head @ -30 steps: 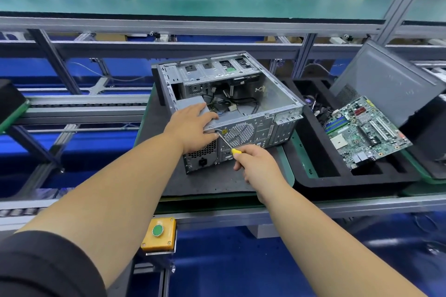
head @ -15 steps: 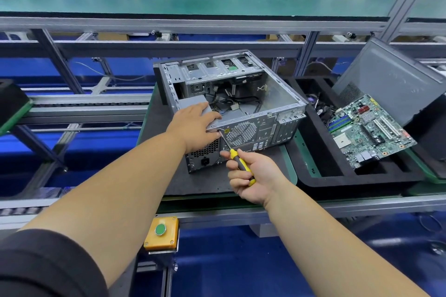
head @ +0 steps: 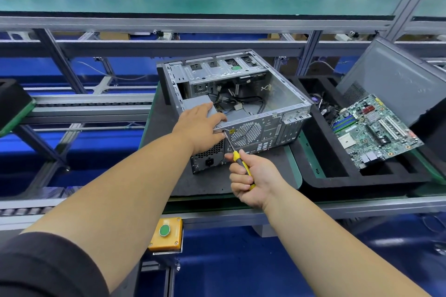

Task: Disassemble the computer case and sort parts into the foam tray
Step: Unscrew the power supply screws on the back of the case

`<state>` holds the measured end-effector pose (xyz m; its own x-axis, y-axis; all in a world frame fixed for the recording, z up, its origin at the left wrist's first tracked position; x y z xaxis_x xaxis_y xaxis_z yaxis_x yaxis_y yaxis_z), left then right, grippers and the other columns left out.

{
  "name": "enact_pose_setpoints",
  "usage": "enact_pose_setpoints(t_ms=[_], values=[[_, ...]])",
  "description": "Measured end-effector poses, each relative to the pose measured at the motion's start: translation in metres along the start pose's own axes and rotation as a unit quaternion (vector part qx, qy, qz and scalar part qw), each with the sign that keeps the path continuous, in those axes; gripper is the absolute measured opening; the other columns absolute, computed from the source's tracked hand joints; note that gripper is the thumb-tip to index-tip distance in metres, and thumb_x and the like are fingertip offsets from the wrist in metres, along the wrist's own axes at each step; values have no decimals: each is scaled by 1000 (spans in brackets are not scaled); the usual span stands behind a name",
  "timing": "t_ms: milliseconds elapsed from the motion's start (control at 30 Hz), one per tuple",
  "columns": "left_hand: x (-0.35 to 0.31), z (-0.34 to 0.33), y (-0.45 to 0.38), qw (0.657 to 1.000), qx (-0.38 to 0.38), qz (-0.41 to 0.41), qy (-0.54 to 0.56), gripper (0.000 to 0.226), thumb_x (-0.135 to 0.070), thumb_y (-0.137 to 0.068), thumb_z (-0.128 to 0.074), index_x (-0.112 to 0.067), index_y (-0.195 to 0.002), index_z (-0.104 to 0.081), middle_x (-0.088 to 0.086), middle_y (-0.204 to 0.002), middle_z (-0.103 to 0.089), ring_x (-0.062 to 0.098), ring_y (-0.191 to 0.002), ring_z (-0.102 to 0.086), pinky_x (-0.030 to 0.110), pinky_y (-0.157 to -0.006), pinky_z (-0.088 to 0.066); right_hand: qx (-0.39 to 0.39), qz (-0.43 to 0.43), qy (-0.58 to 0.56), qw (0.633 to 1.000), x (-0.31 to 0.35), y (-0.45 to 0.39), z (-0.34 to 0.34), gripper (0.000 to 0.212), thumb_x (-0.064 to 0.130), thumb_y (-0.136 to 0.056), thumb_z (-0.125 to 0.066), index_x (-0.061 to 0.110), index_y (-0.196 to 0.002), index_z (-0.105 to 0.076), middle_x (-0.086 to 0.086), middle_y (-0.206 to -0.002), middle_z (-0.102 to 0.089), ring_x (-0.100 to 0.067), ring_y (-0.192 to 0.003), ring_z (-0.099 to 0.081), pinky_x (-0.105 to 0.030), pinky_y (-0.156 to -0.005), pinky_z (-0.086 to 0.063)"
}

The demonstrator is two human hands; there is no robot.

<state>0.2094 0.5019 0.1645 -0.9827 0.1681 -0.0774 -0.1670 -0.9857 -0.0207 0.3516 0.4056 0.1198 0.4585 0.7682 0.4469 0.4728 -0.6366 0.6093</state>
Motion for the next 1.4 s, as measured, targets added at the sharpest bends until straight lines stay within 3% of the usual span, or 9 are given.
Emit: enact_pose_setpoints(t_ms=[333,433,600,667,800,900,967,1200,1400], values=[[-2,1,2,1000,8,1,-8,46,-59,-93,-43,-47,-137,-35,5,-162,-12,27,-147,-15,44,-117,-13,-181,115,310,926,15,6,-7,30,32,-106,-39,15,-91,-57,6,-47,-38,-8,-31,-27,-17,-34,-23],[-2,2,3,1000,9,3,-6,47,-58,-93,-43,-47,-138,-36,5,-162,-12,27,-147,-14,44,-117,-12,-207,218,511,805,27,15,-8,27,30,-105,-39,13,-95,-57,3,-70,-49,-18,-61,-46,-28,-55,-33],[-2,1,2,1000,13,4,-6,46,-59,-93,-42,-47,-137,-36,5,-162,-11,27,-147,-15,44,-117,-12,-294,254,751,533,31,16,-21,16,27,-106,-38,15,-113,-44,-3,-93,-62,-26,-76,-51,-29,-46,-22],[-2,1,2,1000,18,5,-2,46,-58,-93,-42,-47,-137,-36,5,-162,-11,27,-147,-14,45,-117,-11,-312,233,785,482,29,12,-26,21,23,-104,-42,14,-123,-41,-6,-106,-65,-28,-85,-60,-28,-46,-25],[1,2,1,999,25,11,32,43,-47,-93,-40,-49,-136,-37,3,-162,-12,24,-147,-14,44,-116,-11,-256,239,732,585,35,12,-22,27,32,-104,-41,10,-118,-48,-8,-109,-63,-29,-95,-59,-32,-64,-35],[2,2,0,998,27,13,52,41,-42,-94,-35,-50,-134,-40,2,-162,-13,23,-146,-15,43,-115,-11,-158,126,436,877,27,6,2,36,37,-103,-44,6,-96,-58,-10,-79,-63,-17,-53,-47,-27,-51,-33],[3,1,0,998,26,13,54,39,-43,-96,-33,-49,-133,-41,2,-162,-14,23,-146,-15,43,-115,-11,-80,34,246,965,17,5,8,43,36,-104,-44,0,-88,-64,-9,-65,-59,-10,-42,-39,-20,-43,-32],[2,2,0,999,15,12,45,38,-50,-102,-24,-47,-134,-43,1,-161,-18,23,-145,-18,42,-115,-12,73,-20,43,996,-3,5,-2,37,38,-102,-46,10,-79,-55,2,-51,-42,-7,-32,-29,-18,-31,-24],[0,3,1,999,14,6,42,38,-48,-103,-24,-45,-135,-43,2,-160,-19,24,-145,-18,42,-116,-12,25,9,79,997,-1,2,-4,39,37,-104,-43,11,-76,-51,3,-46,-33,-8,-31,-24,-20,-30,-20]])
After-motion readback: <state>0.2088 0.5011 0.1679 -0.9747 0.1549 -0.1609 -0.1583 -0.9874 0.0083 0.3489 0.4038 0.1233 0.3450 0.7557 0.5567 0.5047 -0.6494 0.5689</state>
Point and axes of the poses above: each hand's wrist, its own y-axis away from the middle knuckle, its own z-axis out of the back of the hand, x = y × z, the point moved 6 cm from there along -y, towards the middle knuckle
